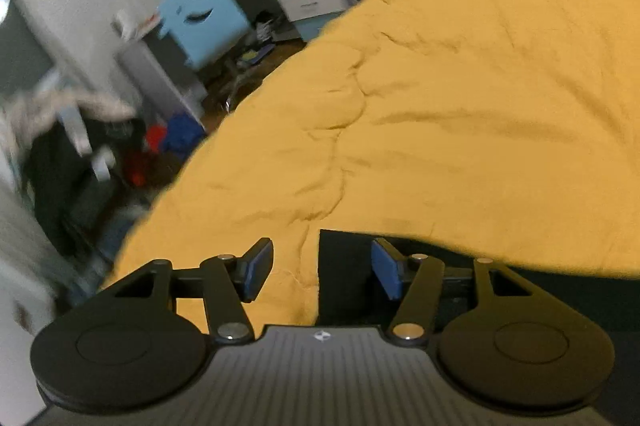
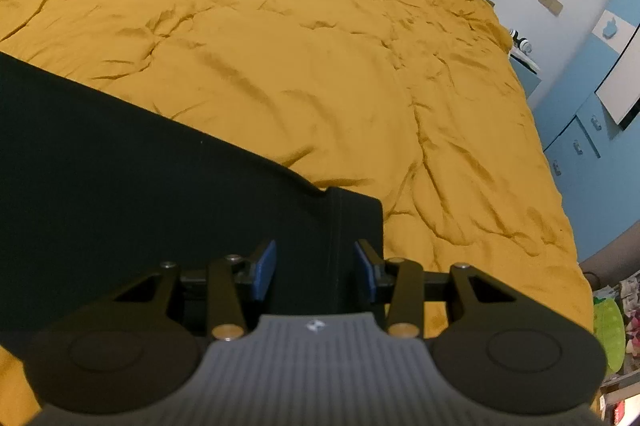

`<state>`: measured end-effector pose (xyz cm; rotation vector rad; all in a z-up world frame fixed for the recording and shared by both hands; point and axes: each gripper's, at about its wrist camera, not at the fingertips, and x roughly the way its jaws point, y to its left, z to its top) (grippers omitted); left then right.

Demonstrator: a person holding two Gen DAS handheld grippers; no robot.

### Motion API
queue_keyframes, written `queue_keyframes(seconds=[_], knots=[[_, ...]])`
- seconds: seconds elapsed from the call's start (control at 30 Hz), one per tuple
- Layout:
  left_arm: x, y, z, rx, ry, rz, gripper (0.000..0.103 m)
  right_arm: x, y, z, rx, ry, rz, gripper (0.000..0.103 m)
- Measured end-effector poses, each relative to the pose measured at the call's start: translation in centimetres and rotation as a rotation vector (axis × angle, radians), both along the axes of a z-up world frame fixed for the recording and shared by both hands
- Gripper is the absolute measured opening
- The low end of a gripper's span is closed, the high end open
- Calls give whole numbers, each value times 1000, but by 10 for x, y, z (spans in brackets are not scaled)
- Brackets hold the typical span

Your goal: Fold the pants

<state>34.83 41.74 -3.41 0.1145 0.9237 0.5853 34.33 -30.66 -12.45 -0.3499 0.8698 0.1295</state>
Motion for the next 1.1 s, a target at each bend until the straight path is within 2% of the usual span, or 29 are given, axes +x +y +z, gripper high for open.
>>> queue_keyframes(seconds=[0.2,0.37,0.5,0.57,0.6,0.63,0.73,0.83,0.93,1.03,1.1], knots=[[-49,27,2,-234,-182,106,64,-10,-4,-2,34,-17,-52,38],[-83,44,-18,-445,-285,165,58,-13,-5,-3,91,-22,-107,38],[-96,60,-38,-598,-380,269,57,-18,5,-2,87,-35,-101,38],[-98,68,-48,-667,-427,305,54,-21,11,0,74,-40,-85,38],[-100,72,-52,-686,-443,320,47,-23,13,1,69,-43,-78,38],[-100,73,-55,-693,-449,336,32,-23,14,2,64,-46,-75,38],[-102,75,-54,-664,-467,357,1,-24,16,3,64,-50,-73,38],[-104,74,-36,-606,-474,324,0,-23,17,3,58,-51,-73,38],[-100,80,-8,-532,-438,296,0,-24,17,3,56,-57,-74,38],[-92,87,0,-493,-367,272,0,-24,18,2,59,-61,-74,38],[-83,88,-8,-482,-298,262,2,-25,18,1,61,-58,-73,38]])
